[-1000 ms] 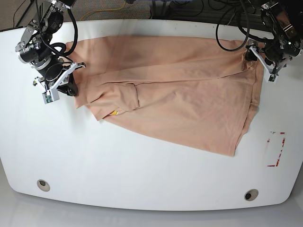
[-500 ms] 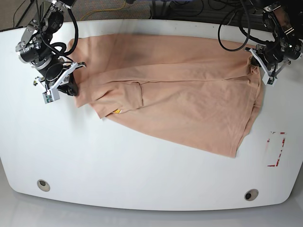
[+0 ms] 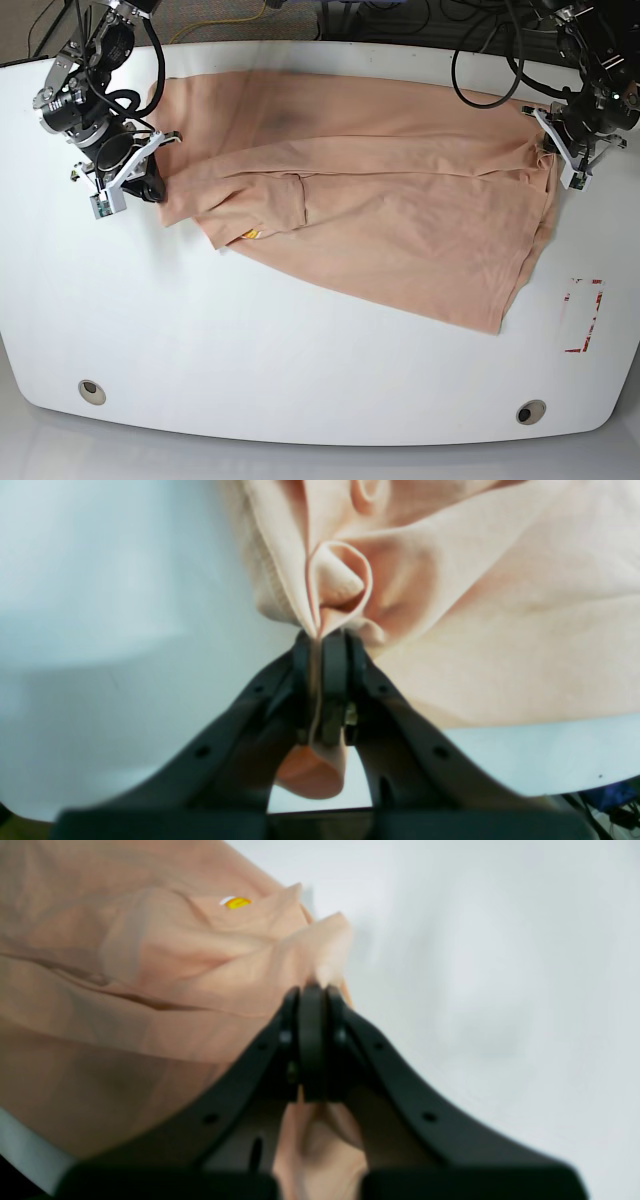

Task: Layout the t-shirt on the table in an organized manner, then fold the t-shirt properly
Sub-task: 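Regrasp the shirt corner with the left gripper and tug it taut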

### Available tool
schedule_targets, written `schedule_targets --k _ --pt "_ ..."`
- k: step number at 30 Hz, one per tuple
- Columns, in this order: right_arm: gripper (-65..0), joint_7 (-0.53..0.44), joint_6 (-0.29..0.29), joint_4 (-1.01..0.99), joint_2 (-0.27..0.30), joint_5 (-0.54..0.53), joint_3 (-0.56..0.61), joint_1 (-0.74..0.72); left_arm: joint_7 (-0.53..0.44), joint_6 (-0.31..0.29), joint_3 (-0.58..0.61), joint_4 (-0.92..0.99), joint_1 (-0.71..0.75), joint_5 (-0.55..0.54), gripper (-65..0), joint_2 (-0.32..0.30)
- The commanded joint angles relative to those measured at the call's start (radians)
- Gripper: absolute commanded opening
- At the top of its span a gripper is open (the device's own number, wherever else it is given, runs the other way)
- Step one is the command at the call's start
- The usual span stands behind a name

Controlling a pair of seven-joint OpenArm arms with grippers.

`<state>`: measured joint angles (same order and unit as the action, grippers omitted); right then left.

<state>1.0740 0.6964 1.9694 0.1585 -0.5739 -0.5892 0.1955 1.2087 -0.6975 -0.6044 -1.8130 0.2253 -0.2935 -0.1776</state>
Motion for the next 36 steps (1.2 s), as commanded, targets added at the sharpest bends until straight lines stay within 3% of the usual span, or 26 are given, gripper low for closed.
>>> schedule_targets --k 1,4,6,15,19,36 --pt "-65.0 -0.027 0.002 0.02 0.013 -0.016 -0.004 -0.009 -0.005 -0.001 -0.005 -0.012 -0.005 -0.002 -65.0 -0.046" --pt "-65.0 -0.027 0.002 0.02 0.013 -0.016 -0.004 -0.009 -0.005 -0.001 -0.005 -0.012 -0.007 0.0 -64.6 -0.052" --pt "-65.0 -0.027 0.002 0.02 0.013 -0.016 -0.004 -0.009 -0.005 -0.001 -0.005 -0.012 -0.007 0.0 -60.8 -0.053" --pt "-65.0 -0.027 0.002 0.02 0.013 -0.016 -0.004 -0.011 -0.005 -0.001 -0.005 -0.011 -0.004 0.0 -35.4 -0.055" --pt "-65.0 -0.027 0.002 0.02 0.013 -0.016 -0.004 -0.011 -0.005 -0.001 -0.005 -0.011 -0.002 0.0 -28.7 -0.053" --pt "-65.0 -0.027 0.002 0.02 0.013 -0.016 -0.004 -0.012 -0.005 -0.001 -0.005 0.046 -0.002 -0.003 -28.2 -0.052"
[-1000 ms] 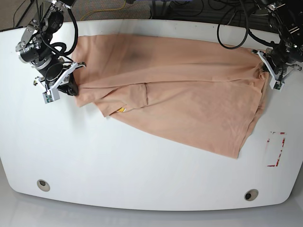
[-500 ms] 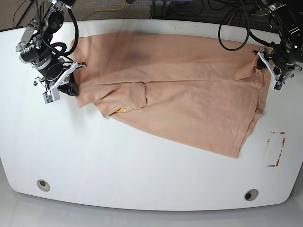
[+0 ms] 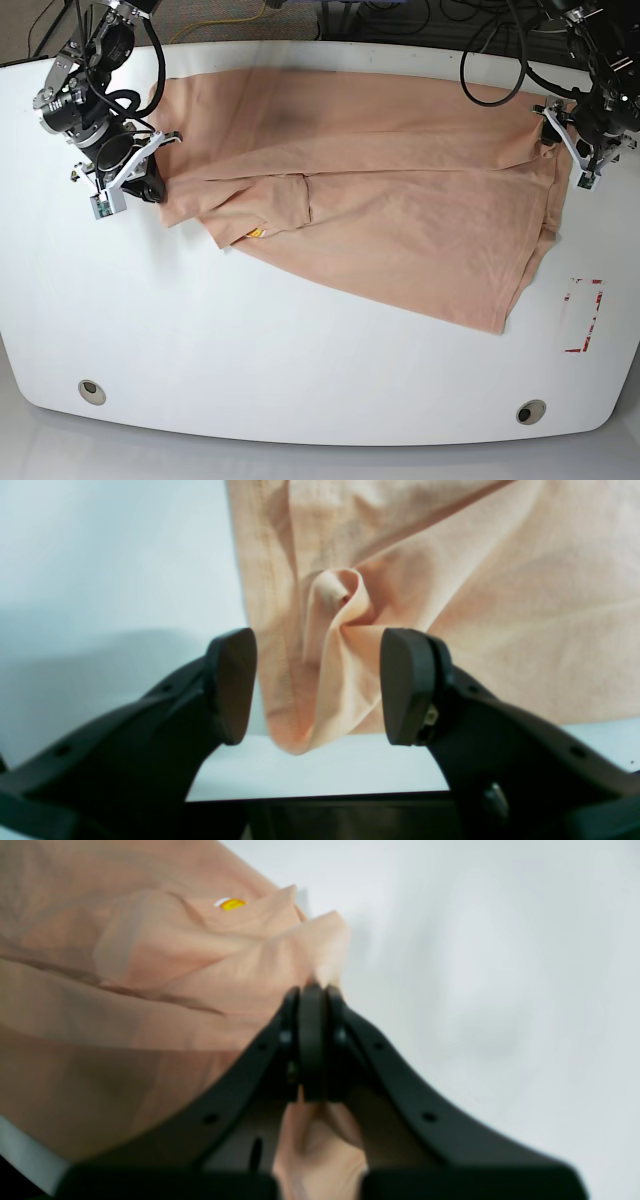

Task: Layout the t-shirt on the table in an organized manner, then fold the t-shirt properly
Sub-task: 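Regrasp the shirt corner with the left gripper and tug it taut, then lift the shirt with both grippers and drag it toward the robot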

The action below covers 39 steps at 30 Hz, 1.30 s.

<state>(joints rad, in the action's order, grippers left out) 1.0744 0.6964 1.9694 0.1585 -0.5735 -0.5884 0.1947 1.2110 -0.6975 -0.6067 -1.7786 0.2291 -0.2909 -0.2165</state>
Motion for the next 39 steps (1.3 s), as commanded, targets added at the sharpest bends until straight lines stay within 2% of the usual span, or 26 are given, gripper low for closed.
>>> schedule_targets --k 1,14,16,19,20,22,31,39 --pt "-65.0 -0.027 0.002 0.02 0.013 -0.016 -0.005 -0.011 -0.007 -0.001 -0.003 0.026 -0.006 -0.006 -28.2 -0.014" --pt "-65.0 -0.027 0.002 0.02 0.013 -0.016 -0.006 -0.01 -0.007 -0.001 -0.002 0.079 -0.009 -0.009 -29.4 -0.013" --pt "-65.0 -0.027 0.002 0.02 0.011 -0.016 -0.006 -0.01 -0.007 -0.001 -0.002 0.079 -0.009 -0.009 -34.6 -0.013" --pt "-65.0 -0.027 0.002 0.02 0.011 -0.016 -0.006 -0.01 -0.007 -0.001 -0.002 0.079 -0.012 -0.004 -47.4 -0.013" --pt "-65.0 -0.027 0.002 0.02 0.011 -0.016 -0.006 -0.01 -0.007 -0.001 -0.002 0.079 -0.012 -0.004 -55.6 -0.013" --pt "-65.0 -0.027 0.002 0.02 0.011 -0.016 -0.006 -0.01 -0.007 -0.001 -0.002 0.079 -0.012 -0.004 -65.0 -0.013" --pt "-65.0 -0.027 0.002 0.02 0.011 -0.016 -0.006 -0.01 -0.007 -0.001 -0.005 0.076 -0.012 -0.009 -65.0 -0.016" --pt "-65.0 -0.027 0.002 0.025 0.013 -0.016 -0.006 -0.016 -0.001 -0.001 -0.017 -0.039 -0.013 -0.011 -65.0 -0.013"
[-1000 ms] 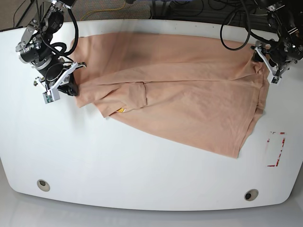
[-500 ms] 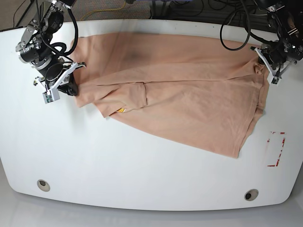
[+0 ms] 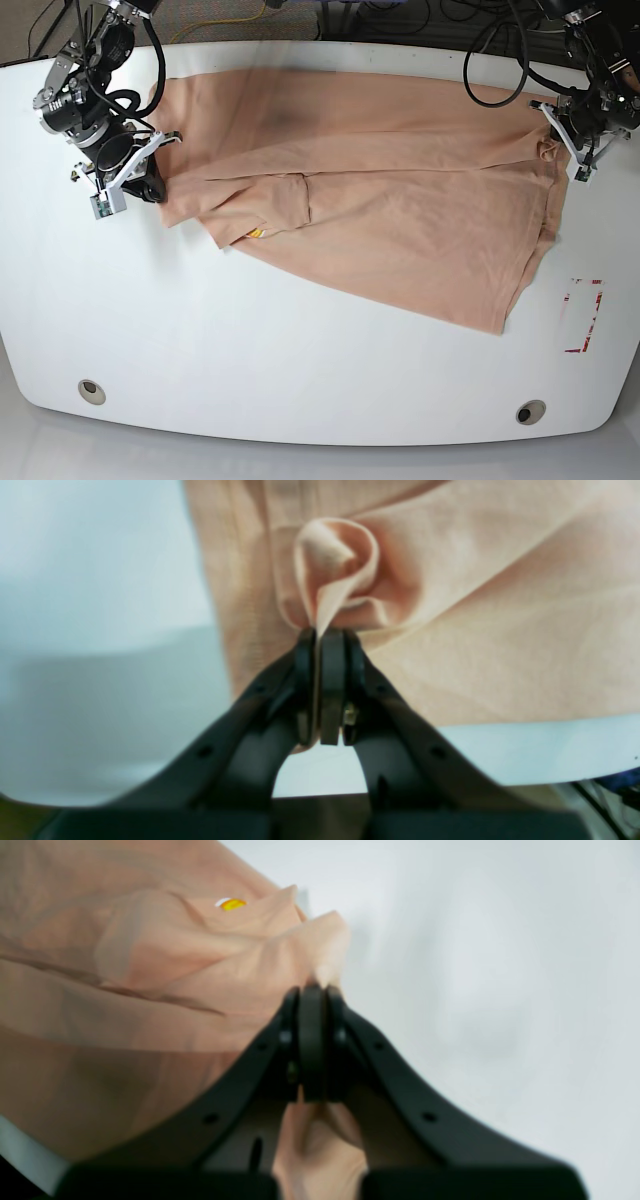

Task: Layout the t-shirt on the table in an organized manner, then fold the t-shirt properly
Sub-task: 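Lift the shirt with both grippers and drag it toward the robot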

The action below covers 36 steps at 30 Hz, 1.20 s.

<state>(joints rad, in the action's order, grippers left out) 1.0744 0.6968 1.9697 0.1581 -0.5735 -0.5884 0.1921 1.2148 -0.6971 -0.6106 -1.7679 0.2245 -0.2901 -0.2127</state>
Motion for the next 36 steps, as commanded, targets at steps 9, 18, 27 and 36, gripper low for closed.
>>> schedule_targets --k 9,18,27,36 --pt "-65.0 -0.027 0.001 0.018 0.044 -0.012 -0.008 -0.096 0.167 -0.001 -0.073 -0.079 -0.175 -0.013 -65.0 -0.014" --pt "-65.0 0.002 0.001 0.018 0.088 -0.012 -0.008 -0.227 0.181 -0.001 -0.078 -0.083 -0.4 -0.004 -65.0 0.014" --pt "-65.0 0.033 0.001 0.016 0.128 -0.012 -0.008 -0.279 0.181 -0.001 -0.073 -0.085 -0.531 -0.008 -65.0 0.012" --pt "-65.0 0.036 0.001 -0.053 0.179 -0.012 -0.006 -0.386 0.181 -0.001 -0.071 -0.082 -0.707 -0.004 -65.0 0.014"
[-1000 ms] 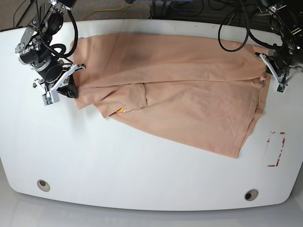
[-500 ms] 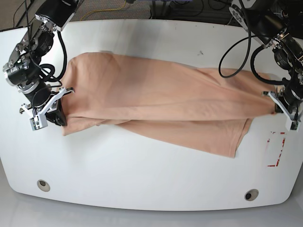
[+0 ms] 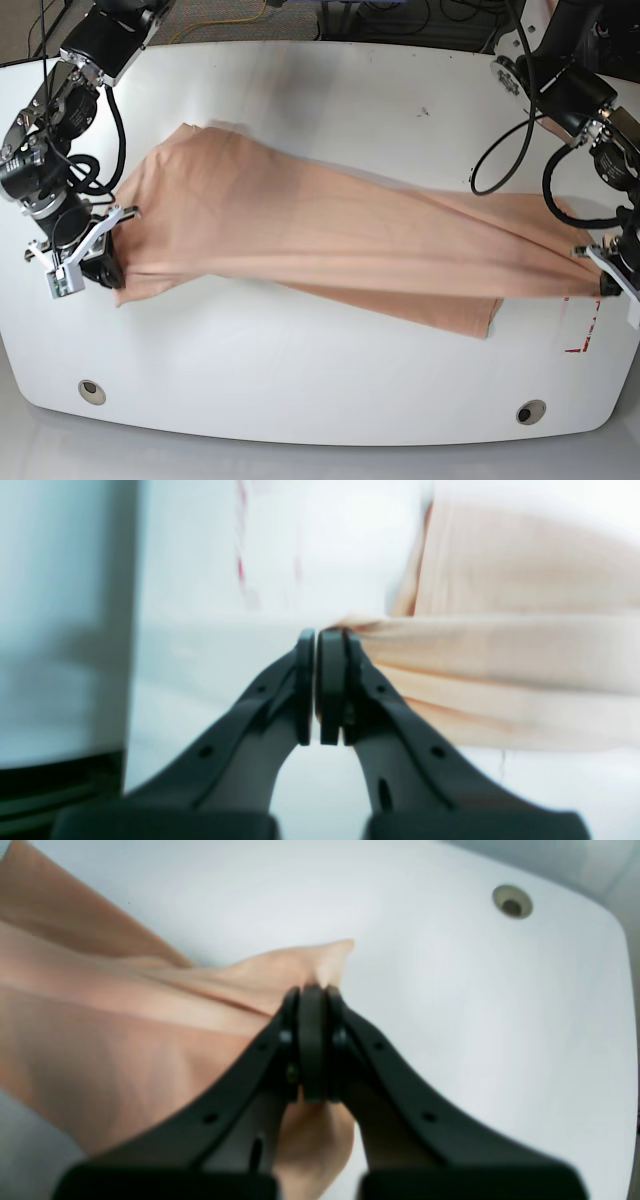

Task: Layout the t-shirt on the table in an organized manner, then fold the t-shirt properly
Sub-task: 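Lift the shirt with both grippers and drag it toward the robot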

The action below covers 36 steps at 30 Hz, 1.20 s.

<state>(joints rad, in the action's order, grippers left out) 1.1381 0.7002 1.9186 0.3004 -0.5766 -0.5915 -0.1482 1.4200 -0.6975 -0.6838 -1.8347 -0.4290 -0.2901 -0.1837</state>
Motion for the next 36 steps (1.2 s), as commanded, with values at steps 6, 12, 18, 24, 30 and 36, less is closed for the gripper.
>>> schedule_targets --k 6,12,18,24,30,36 --pt "-65.0 -0.028 -0.002 -0.09 0.09 -0.009 0.006 -0.175 -0.024 -0.001 0.048 -0.015 -0.176 -0.008 -65.0 -0.01" --pt "-65.0 -0.031 -0.002 -0.198 0.161 -0.009 0.107 -0.33 -0.024 -0.001 0.094 -0.012 -0.291 -0.01 -65.0 -0.009" --pt "-65.0 -0.033 -0.002 -0.339 0.196 -0.009 0.175 -0.529 -0.024 -0.001 0.171 -0.01 -0.433 -0.005 -65.0 -0.009" --pt "-65.0 -0.033 -0.002 -0.453 0.234 -0.009 0.264 -0.715 -0.024 -0.001 0.186 0.008 -0.546 -0.004 -65.0 -0.009" --pt "-65.0 -0.034 -0.002 -0.572 0.268 -0.009 0.341 -0.899 -0.024 -0.001 0.181 0.092 -0.67 -0.002 -65.0 -0.017" --pt "-65.0 -0.046 -0.002 -0.693 0.313 -0.007 0.471 -1.098 -0.031 -0.001 0.18 0.194 -0.799 0.015 -65.0 -0.044"
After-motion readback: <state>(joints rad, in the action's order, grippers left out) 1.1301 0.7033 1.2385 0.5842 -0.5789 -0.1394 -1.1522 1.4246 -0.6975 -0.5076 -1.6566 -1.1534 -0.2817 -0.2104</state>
